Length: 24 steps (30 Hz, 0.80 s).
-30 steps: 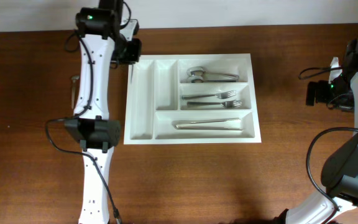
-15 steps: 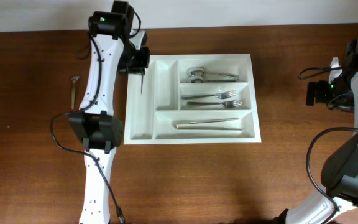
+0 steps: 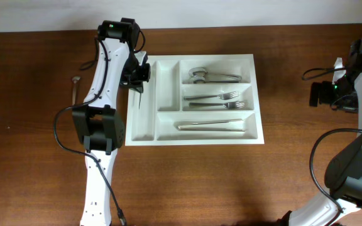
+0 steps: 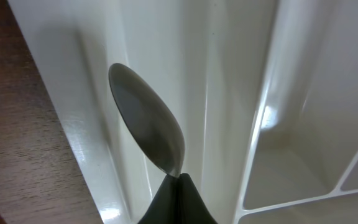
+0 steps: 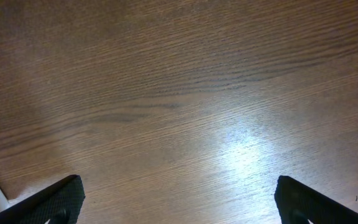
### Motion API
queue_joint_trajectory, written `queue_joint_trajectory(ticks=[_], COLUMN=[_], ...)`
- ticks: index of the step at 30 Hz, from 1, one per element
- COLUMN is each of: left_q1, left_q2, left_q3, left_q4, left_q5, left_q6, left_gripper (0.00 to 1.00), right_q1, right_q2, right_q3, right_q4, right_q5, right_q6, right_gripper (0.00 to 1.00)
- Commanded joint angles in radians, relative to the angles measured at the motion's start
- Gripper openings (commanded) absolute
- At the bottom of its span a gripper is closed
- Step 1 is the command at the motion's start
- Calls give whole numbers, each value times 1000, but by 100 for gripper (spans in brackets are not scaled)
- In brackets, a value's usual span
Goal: Pack container
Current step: 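Carry the spoon into the tray's left compartment with the left gripper, then release the spoon and move the left gripper over the other spoon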
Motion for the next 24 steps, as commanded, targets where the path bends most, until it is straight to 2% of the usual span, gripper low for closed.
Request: queue_joint_trajectory(ticks=[1,3,6,13,15,16,18,20,21,24], left_q1=[0,0,0,3,11,19,37,61,76,121], left_q2=[-1,-1,-1,-1,-3,-7,-19,-38,-52,-95], left_q3=[-5,-5,-5,16,58,88,150,206,224,238], left_q4=[-2,-2,-2,-1,-1,-1,-1,-1,-1,-1], left_q5=[-19,-19,-19,-19,-19,-19,-20,-43,-79,-207], left_q6=[-9,-9,-9,-8,-8,-8,5,28,29,40], left_gripper=[10,13,23,24,28,32,48,81,85,87], right_q1=[5,5,5,5,5,5,5,5,5,5], right_q2=[-8,-8,-8,-8,-8,-8,-8,-8,-8,-8], right_q3=[-2,-2,-2,-2,-2,-2,-2,-2,-2,-2], right_q4=[2,2,2,2,2,2,2,2,2,2], right_q5=[8,8,8,8,8,8,8,8,8,8], right_q6=[5,5,5,5,5,5,5,5,5,5], right_gripper=[99,99,99,99,99,99,99,99,99,99])
